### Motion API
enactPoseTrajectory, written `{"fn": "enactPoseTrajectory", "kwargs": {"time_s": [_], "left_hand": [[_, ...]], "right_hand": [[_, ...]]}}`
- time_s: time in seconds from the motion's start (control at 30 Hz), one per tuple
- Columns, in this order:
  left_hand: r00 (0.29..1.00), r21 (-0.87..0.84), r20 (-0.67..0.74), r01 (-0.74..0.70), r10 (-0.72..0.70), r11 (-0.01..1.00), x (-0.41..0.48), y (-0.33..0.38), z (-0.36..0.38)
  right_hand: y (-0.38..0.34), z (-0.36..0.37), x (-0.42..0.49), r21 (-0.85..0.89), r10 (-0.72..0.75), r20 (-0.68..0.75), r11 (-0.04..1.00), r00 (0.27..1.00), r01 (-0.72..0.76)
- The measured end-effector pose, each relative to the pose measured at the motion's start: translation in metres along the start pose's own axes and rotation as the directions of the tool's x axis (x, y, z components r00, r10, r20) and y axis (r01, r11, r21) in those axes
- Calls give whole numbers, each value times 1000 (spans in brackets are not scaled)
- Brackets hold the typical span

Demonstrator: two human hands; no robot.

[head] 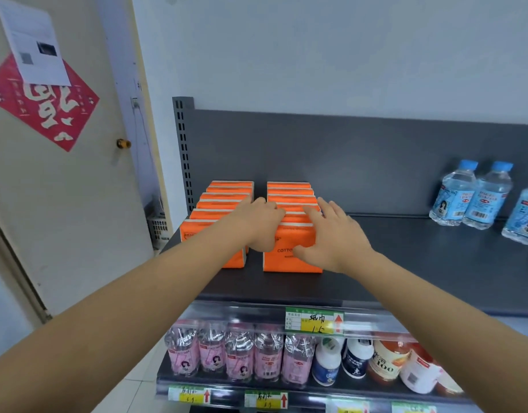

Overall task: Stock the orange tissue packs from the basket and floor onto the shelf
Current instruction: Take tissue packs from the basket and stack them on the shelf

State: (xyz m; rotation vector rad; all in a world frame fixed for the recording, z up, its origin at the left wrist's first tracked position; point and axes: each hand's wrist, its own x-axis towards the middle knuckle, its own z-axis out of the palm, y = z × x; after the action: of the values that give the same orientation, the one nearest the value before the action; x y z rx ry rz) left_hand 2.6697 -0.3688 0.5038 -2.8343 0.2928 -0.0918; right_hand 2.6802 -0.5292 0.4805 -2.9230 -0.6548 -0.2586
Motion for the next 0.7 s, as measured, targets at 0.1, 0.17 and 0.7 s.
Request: {"fn": "enactPoseTrajectory", "kwargs": {"time_s": [0.1, 0.17, 0.7], "left_hand": [[1000, -51, -5, 26, -26, 998, -6, 1, 1], [998, -67, 3, 57, -57, 996, -10, 0, 3], [967, -210, 16, 251, -254, 945, -191, -61, 35]], "right_hand": [[5, -11, 1, -119, -51, 94, 991, 994, 62], [4, -13, 1, -120, -43, 157, 991, 987, 62], [-114, -25, -89, -99, -248, 21, 963, 969, 249]]}}
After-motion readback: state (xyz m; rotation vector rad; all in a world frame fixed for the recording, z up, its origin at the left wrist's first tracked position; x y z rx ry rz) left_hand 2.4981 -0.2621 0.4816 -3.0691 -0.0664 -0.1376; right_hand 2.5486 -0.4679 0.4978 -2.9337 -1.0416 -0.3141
